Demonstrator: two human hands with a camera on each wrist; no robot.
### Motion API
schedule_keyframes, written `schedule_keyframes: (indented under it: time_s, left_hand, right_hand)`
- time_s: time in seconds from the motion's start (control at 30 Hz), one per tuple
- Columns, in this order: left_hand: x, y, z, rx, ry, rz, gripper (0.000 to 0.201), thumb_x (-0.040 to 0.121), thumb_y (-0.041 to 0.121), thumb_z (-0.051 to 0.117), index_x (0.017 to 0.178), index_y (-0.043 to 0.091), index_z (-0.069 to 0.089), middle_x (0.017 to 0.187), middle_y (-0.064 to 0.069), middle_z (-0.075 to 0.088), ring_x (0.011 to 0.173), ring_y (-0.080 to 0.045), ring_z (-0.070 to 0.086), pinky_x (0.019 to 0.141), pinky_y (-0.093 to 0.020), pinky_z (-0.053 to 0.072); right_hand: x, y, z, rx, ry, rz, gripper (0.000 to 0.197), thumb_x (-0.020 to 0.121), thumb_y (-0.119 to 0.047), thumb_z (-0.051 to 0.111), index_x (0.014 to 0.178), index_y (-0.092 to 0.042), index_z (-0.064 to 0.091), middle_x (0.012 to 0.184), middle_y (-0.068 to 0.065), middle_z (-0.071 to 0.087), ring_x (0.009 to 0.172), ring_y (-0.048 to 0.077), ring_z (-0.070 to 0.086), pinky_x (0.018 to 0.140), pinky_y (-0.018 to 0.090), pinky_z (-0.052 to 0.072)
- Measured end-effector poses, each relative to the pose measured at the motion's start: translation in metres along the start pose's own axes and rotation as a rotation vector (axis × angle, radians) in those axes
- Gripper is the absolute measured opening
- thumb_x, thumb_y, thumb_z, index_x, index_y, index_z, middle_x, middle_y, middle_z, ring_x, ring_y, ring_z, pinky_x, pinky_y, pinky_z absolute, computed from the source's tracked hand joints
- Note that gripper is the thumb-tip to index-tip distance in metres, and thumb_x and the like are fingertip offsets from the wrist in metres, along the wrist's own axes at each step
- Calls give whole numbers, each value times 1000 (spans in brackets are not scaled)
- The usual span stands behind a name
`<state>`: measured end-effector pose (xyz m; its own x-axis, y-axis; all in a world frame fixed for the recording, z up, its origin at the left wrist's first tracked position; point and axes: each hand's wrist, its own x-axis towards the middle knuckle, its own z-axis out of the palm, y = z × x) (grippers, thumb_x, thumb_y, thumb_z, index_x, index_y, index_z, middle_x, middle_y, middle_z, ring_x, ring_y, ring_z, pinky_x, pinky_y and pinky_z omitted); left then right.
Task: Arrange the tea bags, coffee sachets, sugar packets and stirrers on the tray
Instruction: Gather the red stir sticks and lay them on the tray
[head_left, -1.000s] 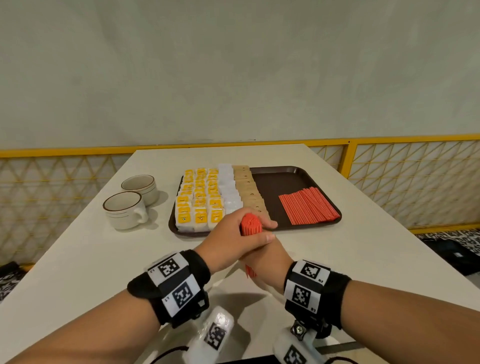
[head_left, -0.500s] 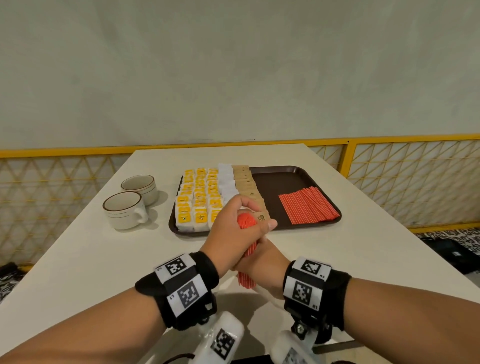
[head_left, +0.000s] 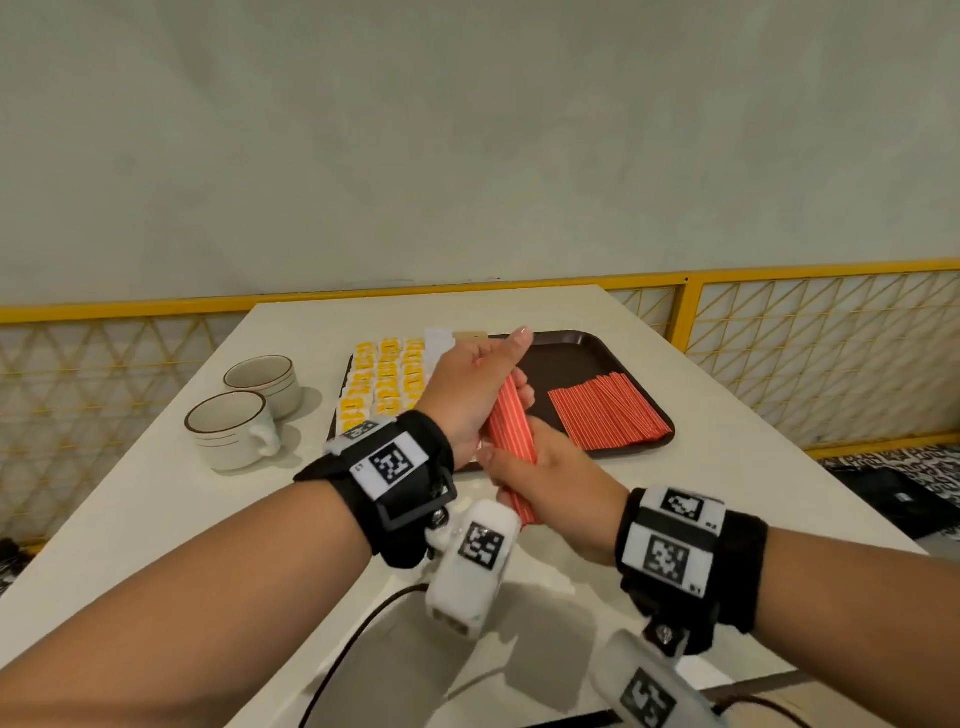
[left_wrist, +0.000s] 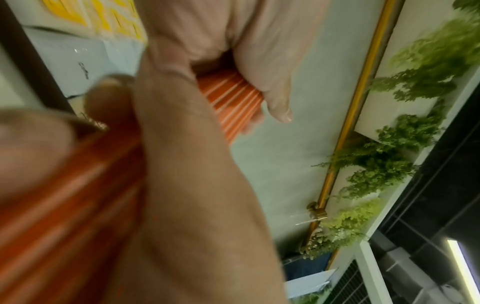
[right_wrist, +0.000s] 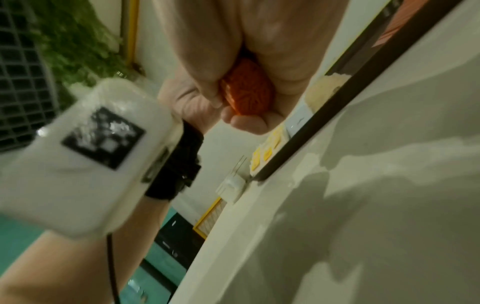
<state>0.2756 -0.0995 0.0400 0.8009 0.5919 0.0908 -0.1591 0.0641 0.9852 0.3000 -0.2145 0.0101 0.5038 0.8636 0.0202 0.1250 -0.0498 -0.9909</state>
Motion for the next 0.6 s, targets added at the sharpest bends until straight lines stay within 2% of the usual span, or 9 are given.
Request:
schedule_keyframes:
  time_s: [0.07, 0.1, 0.17, 0.23, 0.27, 0.33, 0.4, 0.5, 0.6]
  left_hand:
    - [10, -6, 12, 21, -59, -43, 20, 92, 33, 58, 94, 13, 57, 75, -5, 66, 69, -16, 66, 71, -33, 57]
    - [13, -11, 17, 18, -96, -79, 18, 93, 32, 58, 97, 14, 56, 80, -6, 68, 69, -16, 67, 69, -33, 57]
    - [20, -23, 30, 33, -181, -161, 18, 95, 27, 56, 95, 10, 56, 74, -6, 66, 53, -13, 63, 54, -28, 51]
    - [27, -34, 43, 52, -213, -250, 17, 97, 21, 53, 92, 5, 57, 67, -8, 60, 43, -13, 57, 49, -26, 48]
    - [32, -38, 48, 44, -210, -303, 18, 97, 19, 53, 92, 2, 58, 70, -12, 60, 48, -17, 60, 52, -29, 51]
    - [45, -43, 59, 45, -200, -409, 20, 95, 16, 55, 98, -4, 59, 87, -24, 61, 73, -35, 66, 71, -45, 57]
    - [59, -45, 65, 55, -171, -472, 16, 96, 12, 54, 94, -4, 56, 89, -24, 59, 82, -39, 63, 76, -53, 53]
    - [84, -48, 69, 196, -135, -471, 17, 95, 8, 51, 78, 5, 51, 77, -14, 55, 69, -26, 59, 66, -39, 53]
    - [105, -51, 66, 310, -108, -466, 20, 94, 7, 50, 73, 8, 48, 69, -10, 50, 58, -23, 50, 62, -36, 49]
  right_hand:
    - [7, -7, -18, 20, 6, 53, 12, 97, -11, 50, 108, -14, 46, 72, 3, 47, 50, 10, 48, 50, 26, 45]
    - [12, -9, -29, 22, 13, 81, 13, 97, -9, 48, 108, -15, 46, 72, 4, 48, 50, 11, 48, 51, 27, 45]
    - [25, -10, -52, 29, 43, 163, 14, 97, -7, 45, 108, -13, 49, 69, 6, 48, 49, 12, 47, 49, 26, 44]
    - [39, -5, -75, 12, 67, 271, 11, 96, -4, 44, 102, -7, 53, 66, 9, 49, 47, 13, 47, 47, 25, 43]
    - [46, -1, -85, -19, 61, 319, 10, 95, -3, 45, 98, -5, 54, 65, 11, 49, 47, 14, 47, 46, 25, 43]
    - [61, 7, -101, -156, 34, 386, 10, 94, -3, 47, 89, -4, 55, 66, 12, 51, 46, 15, 49, 45, 26, 43]
    - [76, 12, -113, -299, -4, 406, 18, 95, -5, 47, 79, -7, 53, 65, 8, 51, 46, 13, 50, 44, 24, 42]
    - [101, 15, -124, -374, -29, 409, 19, 94, -10, 51, 76, -11, 53, 67, 6, 52, 53, 14, 50, 47, 24, 42]
    - [120, 15, -125, -454, -32, 438, 10, 92, -12, 55, 87, -6, 61, 84, 15, 60, 73, 26, 61, 67, 35, 53]
